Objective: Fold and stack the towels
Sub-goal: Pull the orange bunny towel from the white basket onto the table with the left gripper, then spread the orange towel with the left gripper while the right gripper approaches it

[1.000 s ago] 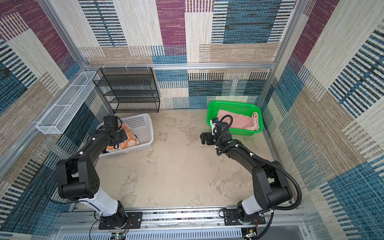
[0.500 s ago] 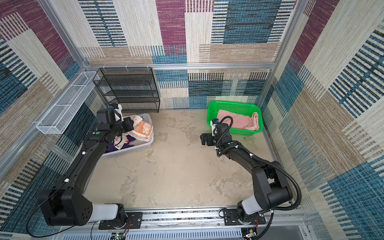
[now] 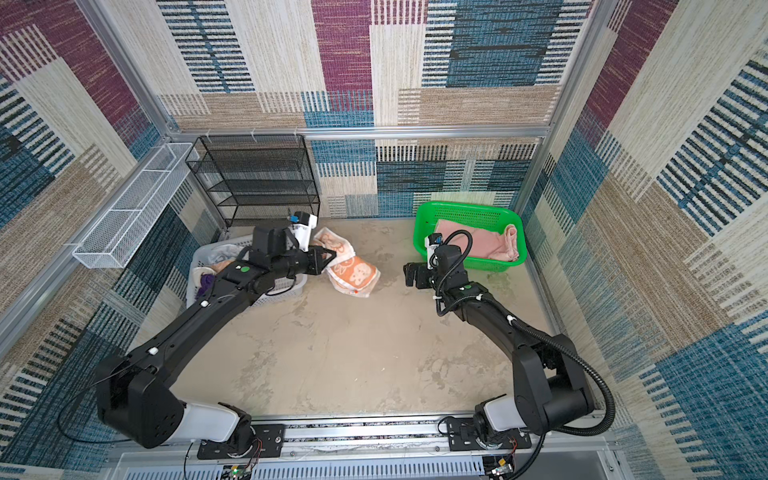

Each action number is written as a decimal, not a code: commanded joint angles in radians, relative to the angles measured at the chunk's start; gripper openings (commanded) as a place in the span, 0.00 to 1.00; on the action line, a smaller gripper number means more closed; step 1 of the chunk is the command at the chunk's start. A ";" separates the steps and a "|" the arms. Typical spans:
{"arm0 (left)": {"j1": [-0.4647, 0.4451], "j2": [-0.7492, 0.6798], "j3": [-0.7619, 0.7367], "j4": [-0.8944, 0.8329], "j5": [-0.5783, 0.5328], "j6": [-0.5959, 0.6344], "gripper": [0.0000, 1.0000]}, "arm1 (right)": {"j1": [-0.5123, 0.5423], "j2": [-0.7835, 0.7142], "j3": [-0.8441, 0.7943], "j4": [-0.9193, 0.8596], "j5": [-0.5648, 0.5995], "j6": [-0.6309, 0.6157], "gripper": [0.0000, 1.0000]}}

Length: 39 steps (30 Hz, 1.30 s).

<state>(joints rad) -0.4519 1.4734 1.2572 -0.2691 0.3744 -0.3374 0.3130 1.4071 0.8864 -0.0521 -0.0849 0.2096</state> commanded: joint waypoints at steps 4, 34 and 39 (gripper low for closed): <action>-0.082 0.184 -0.003 0.021 0.047 -0.023 0.00 | 0.001 -0.033 -0.014 -0.074 0.089 -0.040 0.99; -0.084 0.243 -0.101 0.066 -0.067 -0.017 1.00 | 0.200 -0.065 -0.090 0.079 -0.004 -0.546 0.83; -0.080 0.182 -0.167 0.064 -0.151 -0.023 1.00 | 0.217 -0.062 -0.060 0.066 -0.021 -0.549 0.84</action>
<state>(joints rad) -0.5339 1.6867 1.1137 -0.2142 0.3058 -0.3702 0.5217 1.3434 0.8062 -0.0200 -0.1020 -0.2932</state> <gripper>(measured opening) 0.995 0.834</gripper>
